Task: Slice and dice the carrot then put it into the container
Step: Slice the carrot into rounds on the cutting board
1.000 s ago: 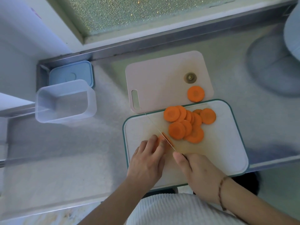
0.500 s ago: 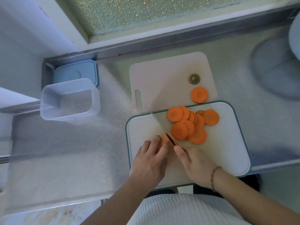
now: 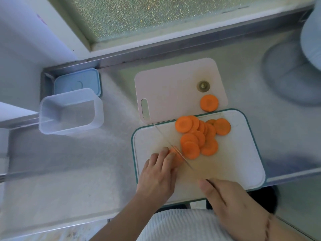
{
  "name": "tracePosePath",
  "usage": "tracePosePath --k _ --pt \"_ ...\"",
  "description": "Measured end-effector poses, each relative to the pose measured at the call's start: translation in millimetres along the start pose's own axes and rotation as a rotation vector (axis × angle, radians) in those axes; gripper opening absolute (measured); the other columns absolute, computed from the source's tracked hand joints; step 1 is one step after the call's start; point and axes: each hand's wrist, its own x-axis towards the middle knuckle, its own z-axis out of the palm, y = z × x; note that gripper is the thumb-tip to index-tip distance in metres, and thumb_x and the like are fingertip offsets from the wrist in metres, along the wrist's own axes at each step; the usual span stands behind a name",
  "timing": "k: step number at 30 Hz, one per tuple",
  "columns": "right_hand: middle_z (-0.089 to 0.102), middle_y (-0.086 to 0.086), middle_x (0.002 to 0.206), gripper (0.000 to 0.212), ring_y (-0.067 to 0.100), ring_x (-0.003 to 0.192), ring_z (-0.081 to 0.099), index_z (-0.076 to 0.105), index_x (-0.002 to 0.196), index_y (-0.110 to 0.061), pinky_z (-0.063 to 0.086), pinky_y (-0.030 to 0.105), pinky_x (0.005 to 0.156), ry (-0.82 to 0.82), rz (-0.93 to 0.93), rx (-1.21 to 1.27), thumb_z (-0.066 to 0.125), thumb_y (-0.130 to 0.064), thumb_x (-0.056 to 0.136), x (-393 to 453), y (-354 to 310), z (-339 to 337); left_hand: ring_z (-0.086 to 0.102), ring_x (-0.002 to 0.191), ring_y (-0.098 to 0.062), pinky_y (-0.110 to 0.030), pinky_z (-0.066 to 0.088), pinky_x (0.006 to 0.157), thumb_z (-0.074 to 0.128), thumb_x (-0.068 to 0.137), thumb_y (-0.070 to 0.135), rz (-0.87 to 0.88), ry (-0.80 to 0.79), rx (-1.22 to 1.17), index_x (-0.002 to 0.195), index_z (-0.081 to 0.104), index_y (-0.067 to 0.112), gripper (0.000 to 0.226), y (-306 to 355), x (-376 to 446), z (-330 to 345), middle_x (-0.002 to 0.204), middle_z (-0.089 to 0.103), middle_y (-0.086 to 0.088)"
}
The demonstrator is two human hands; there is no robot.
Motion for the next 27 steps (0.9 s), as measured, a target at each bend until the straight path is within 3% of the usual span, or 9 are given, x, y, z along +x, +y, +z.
tracePosePath --k 5,17,27 --pt "0.065 0.003 0.071 0.101 0.011 0.067 0.058 0.054 0.068 -0.015 0.045 0.029 0.067 0.015 0.064 -0.029 0.001 -0.1 0.056 -2.8 12.4 8.3 0.059 0.099 -0.032 -0.047 0.054 0.08 0.05 0.101 0.028 0.006 -0.022 0.03 0.135 0.046 0.014 0.037 1.2 0.6 -0.3 0.135 0.057 -0.011" --pt "0.058 0.004 0.058 0.092 0.011 0.064 0.056 0.046 0.061 -0.021 0.042 0.028 0.061 0.042 0.093 -0.045 -0.003 -0.099 0.055 -5.1 13.0 10.9 0.057 0.098 -0.028 -0.044 0.054 0.081 0.056 0.098 0.026 -0.006 -0.055 0.08 0.134 0.047 0.015 0.038 2.4 -0.2 1.0 0.134 0.056 -0.009" --pt "0.059 0.006 0.063 0.094 0.014 0.067 0.056 0.049 0.063 -0.019 0.045 0.035 0.069 0.038 0.089 -0.037 0.0 -0.099 0.057 -2.3 14.6 10.4 0.057 0.099 -0.029 -0.044 0.055 0.08 0.046 0.102 0.029 -0.022 -0.073 0.085 0.136 0.045 0.016 0.037 3.4 0.3 -0.6 0.138 0.054 -0.009"
